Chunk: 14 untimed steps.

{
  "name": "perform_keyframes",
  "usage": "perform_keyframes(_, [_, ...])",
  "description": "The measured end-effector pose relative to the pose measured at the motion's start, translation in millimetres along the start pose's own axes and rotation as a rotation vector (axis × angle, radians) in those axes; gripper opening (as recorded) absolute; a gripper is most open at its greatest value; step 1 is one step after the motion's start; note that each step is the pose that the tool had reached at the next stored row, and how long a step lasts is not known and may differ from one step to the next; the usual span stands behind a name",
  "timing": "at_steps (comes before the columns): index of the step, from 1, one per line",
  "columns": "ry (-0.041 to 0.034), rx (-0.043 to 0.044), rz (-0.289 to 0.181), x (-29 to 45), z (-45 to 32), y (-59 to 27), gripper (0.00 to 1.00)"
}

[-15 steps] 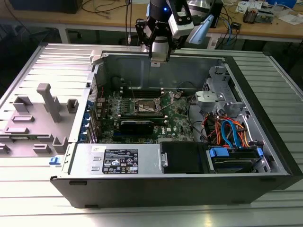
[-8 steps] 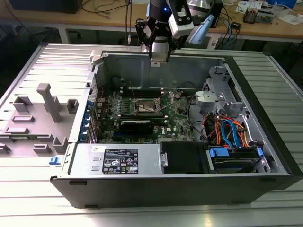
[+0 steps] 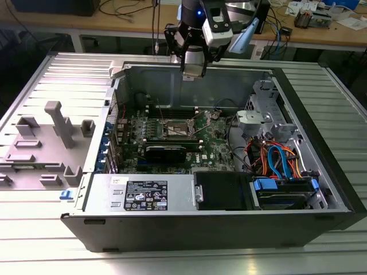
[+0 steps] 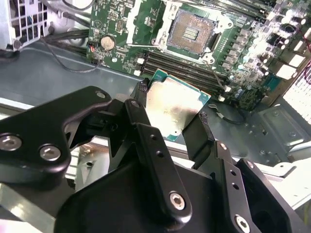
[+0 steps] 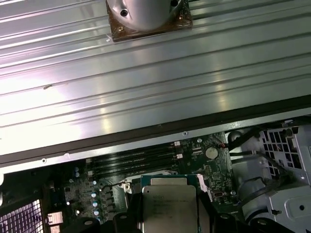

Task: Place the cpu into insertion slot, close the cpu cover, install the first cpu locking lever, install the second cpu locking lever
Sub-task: 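Place the cpu into insertion slot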

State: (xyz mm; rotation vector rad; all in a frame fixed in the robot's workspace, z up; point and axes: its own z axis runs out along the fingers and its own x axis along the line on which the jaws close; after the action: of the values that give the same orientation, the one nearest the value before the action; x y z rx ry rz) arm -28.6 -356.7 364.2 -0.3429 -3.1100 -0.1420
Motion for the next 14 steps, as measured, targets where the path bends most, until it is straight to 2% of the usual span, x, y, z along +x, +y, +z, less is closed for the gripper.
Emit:
perform_keyframes(5, [-0.005, -0.0013, 0.055, -0.3, 2.8, -1.5, 0.55])
perform_keyframes(14, [-0.009, -0.0018, 0.102, -0.7, 6.0, -3.3, 0.55])
